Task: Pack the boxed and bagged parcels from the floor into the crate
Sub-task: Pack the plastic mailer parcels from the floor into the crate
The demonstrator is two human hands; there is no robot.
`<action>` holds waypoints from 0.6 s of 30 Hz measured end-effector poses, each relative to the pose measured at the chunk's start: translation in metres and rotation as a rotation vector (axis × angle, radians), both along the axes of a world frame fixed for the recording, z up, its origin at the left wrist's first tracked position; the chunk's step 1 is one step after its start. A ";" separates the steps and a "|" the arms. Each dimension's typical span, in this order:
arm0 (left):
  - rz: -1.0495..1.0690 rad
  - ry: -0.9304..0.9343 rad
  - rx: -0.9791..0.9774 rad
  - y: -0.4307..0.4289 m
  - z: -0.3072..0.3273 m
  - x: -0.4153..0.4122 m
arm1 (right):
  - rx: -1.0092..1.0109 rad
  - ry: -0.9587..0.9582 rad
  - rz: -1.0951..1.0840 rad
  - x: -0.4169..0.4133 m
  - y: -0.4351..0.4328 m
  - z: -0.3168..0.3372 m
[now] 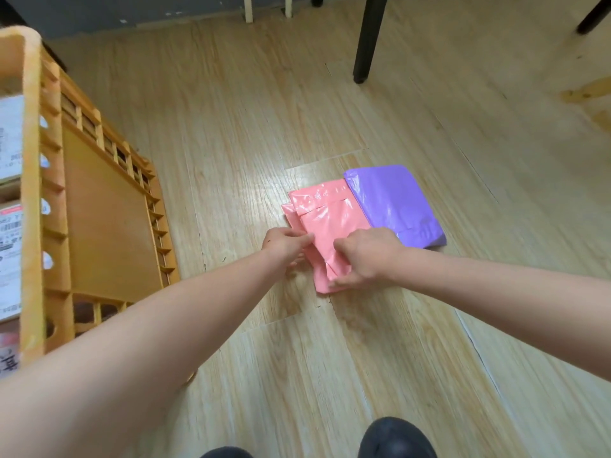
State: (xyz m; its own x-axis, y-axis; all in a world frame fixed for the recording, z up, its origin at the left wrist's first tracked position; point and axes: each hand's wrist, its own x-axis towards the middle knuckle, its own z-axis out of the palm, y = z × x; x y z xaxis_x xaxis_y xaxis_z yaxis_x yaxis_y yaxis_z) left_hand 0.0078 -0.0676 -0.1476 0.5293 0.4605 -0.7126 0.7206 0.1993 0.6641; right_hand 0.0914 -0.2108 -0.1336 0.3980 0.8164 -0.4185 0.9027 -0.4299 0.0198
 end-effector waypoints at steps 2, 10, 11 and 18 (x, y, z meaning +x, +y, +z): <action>-0.022 -0.023 0.003 0.003 0.006 0.002 | 0.019 0.031 -0.032 0.002 0.002 0.002; -0.063 -0.107 0.049 0.005 0.039 0.002 | 0.206 0.020 -0.180 -0.010 0.010 0.024; -0.068 -0.119 0.049 0.006 0.043 -0.003 | 0.242 0.037 -0.196 -0.013 0.011 0.028; -0.048 -0.183 0.139 0.020 0.076 -0.041 | 0.375 0.112 -0.281 -0.045 0.021 0.056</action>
